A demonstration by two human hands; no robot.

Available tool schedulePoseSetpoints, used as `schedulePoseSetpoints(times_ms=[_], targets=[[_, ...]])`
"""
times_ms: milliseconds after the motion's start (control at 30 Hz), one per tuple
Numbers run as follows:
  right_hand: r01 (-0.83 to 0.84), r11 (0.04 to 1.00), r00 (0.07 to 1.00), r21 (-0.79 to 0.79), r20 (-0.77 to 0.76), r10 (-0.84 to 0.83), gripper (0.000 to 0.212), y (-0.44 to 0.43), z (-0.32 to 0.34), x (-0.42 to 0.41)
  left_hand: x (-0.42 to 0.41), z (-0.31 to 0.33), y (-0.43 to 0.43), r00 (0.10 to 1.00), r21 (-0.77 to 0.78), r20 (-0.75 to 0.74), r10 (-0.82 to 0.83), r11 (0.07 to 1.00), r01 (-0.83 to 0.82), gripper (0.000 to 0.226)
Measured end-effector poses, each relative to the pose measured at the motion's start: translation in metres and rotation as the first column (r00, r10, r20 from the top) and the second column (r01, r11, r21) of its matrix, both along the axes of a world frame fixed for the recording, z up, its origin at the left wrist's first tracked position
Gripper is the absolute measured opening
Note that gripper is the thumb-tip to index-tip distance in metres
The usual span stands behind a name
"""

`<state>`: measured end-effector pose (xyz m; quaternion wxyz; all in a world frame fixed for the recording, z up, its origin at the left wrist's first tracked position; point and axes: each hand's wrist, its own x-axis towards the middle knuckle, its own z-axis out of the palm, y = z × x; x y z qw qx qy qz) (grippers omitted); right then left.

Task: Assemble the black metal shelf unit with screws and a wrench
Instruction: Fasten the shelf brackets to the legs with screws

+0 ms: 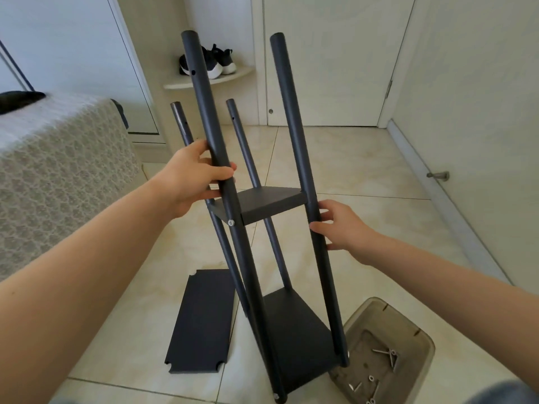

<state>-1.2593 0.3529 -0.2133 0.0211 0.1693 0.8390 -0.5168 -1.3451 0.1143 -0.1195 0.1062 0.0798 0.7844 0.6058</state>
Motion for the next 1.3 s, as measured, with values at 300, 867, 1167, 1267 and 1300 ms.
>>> schedulePoseSetpoints(times_ms=[300,867,1167,1267,1300], targets=[[0.006,0.995,0.999,-0.1,0.051,-0.001,0.033,-0.01,0.001,0.02,0.011,-0.008,-0.003,0.987,-0.04,-0.156,-0.03,0.999,0.024,0.058],[0.033,0.994,0.998,-0.107,0.052,-0.027,0.041,-0.007,-0.018,0.047,0.03,-0.025,-0.006,0.959,-0.054,-0.262,-0.105,0.994,0.094,0.062],[-0.034,0.993,0.997,-0.111,0.069,0.041,0.037,0.0,-0.027,0.059,0.04,-0.04,-0.006,0.937,-0.103,-0.312,-0.157,0.986,0.131,0.063],[-0.043,0.99,0.994,-0.134,0.092,0.056,0.037,-0.001,-0.03,0.061,0.043,-0.043,-0.01,0.937,-0.132,-0.321,-0.137,0.986,0.099,0.057],[-0.047,0.99,0.993,-0.136,0.103,0.061,0.037,-0.001,-0.032,0.062,0.044,-0.044,-0.012,0.937,-0.147,-0.321,-0.139,0.985,0.095,0.055]])
